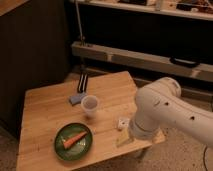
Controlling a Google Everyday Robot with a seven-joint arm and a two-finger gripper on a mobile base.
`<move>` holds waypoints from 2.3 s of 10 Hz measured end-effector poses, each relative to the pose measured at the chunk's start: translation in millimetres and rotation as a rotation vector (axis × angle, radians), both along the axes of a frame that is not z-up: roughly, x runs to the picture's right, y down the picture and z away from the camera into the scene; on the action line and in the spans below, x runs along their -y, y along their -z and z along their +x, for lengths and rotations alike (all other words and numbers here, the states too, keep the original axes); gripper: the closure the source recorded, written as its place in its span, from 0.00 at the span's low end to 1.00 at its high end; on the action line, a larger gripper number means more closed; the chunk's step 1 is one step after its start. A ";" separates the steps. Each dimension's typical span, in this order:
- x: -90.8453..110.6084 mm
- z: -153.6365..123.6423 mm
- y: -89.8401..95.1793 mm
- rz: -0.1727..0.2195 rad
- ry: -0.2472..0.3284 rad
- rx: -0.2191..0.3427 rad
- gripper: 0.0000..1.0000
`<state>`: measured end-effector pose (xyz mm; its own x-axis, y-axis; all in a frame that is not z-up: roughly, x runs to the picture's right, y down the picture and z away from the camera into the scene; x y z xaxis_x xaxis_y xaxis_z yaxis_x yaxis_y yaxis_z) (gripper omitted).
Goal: Move the arm in a circular motion
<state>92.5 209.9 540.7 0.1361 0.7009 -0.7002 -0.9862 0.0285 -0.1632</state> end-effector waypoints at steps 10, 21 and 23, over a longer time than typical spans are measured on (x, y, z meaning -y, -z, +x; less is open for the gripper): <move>59.4 -246.1 13.8 0.089 0.248 0.363 0.20; 205.1 -135.7 -131.9 0.124 0.165 0.142 0.20; 215.1 -71.2 -158.5 0.088 0.107 0.028 0.20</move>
<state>21.2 -5.2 699.2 0.2321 0.7400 -0.6313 -0.9718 0.1485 -0.1832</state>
